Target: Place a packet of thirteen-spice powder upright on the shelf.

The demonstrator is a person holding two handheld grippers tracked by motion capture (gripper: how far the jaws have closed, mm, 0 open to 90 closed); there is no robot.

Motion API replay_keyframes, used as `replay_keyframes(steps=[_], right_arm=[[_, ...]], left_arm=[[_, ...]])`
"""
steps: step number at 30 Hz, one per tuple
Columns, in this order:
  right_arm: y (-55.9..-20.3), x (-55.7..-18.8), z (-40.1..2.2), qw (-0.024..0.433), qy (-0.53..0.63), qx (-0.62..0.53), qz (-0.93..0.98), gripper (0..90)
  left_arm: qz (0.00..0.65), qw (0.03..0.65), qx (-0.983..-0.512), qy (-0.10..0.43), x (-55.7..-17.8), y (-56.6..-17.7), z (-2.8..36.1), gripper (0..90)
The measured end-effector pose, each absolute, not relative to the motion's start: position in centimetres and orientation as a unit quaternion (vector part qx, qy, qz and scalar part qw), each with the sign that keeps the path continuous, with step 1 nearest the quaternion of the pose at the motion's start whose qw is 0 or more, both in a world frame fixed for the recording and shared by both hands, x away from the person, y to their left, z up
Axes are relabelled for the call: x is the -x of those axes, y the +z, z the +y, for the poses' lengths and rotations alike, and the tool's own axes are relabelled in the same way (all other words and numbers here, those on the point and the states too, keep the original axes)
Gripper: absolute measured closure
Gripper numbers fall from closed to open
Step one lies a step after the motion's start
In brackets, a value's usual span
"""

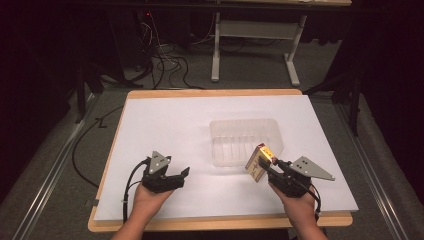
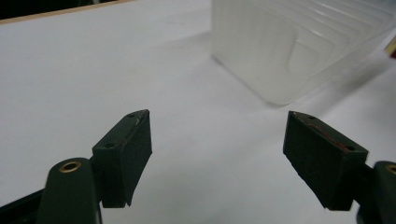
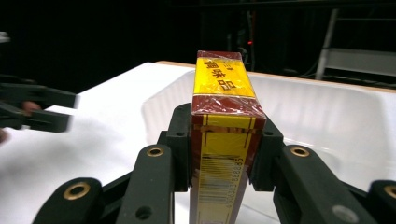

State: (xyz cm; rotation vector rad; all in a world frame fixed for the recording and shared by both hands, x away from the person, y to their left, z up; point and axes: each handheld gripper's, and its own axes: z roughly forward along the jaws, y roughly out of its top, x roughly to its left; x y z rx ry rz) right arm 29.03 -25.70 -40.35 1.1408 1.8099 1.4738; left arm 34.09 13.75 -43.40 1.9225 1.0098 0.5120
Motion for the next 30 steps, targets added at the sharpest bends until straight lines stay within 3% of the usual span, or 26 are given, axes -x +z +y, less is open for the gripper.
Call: replay_keyframes(steps=[5, 9, 30], right_arm=[[-40.0, -28.9, -26.8, 0.282, 0.543, -0.438, 0.659, 68.1], [-39.6, -28.9, -27.5, 0.297, 0.538, -0.443, 0.653, 68.1], [-37.3, -31.2, -29.8, 0.348, 0.517, -0.490, 0.610, 68.1]], left_arm=[[0.423, 0.407, -0.777, 0.229, -33.7, -44.2, 17.0, 24.1], [0.450, 0.434, -0.747, 0.226, -33.9, -43.7, 18.3, 24.0], [0.424, 0.431, -0.764, 0.224, -34.2, -44.1, 17.5, 24.6]])
